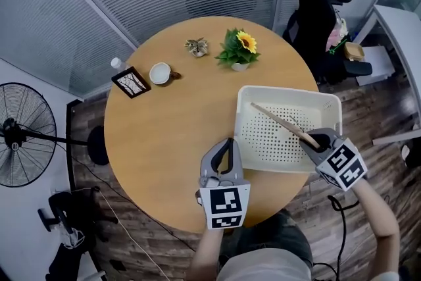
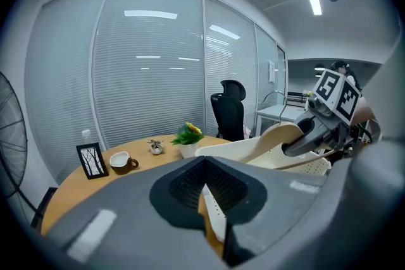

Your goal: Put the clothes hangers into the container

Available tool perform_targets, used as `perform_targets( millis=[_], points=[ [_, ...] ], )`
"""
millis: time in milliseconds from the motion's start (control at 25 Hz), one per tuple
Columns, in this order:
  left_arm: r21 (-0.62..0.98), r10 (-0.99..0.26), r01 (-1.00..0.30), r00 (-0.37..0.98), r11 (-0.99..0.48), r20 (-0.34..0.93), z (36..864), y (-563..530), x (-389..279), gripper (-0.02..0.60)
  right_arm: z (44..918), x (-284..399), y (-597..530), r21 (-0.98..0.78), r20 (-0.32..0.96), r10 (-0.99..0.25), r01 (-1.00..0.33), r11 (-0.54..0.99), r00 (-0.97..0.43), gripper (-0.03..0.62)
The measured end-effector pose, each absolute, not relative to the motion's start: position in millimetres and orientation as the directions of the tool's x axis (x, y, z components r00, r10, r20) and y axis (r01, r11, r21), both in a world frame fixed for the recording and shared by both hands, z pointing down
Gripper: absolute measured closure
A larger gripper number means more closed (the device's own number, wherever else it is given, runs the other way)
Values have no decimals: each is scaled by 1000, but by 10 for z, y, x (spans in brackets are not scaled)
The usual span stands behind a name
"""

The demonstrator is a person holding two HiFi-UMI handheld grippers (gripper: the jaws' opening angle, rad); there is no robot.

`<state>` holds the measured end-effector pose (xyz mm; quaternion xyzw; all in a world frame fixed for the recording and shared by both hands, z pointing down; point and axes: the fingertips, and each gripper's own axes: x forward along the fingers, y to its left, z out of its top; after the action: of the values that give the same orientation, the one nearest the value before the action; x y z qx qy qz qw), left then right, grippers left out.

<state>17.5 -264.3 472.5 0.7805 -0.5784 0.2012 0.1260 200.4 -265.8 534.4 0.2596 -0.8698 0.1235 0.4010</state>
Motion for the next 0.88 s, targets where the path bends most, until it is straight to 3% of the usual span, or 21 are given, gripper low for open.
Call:
perform_targets(
  millis=[880],
  points=[
    [-19, -838, -969, 203, -246, 506, 4915, -2553, -9, 580, 5679, 1786, -2637, 102, 801, -320, -410, 906, -506, 526]
  ],
)
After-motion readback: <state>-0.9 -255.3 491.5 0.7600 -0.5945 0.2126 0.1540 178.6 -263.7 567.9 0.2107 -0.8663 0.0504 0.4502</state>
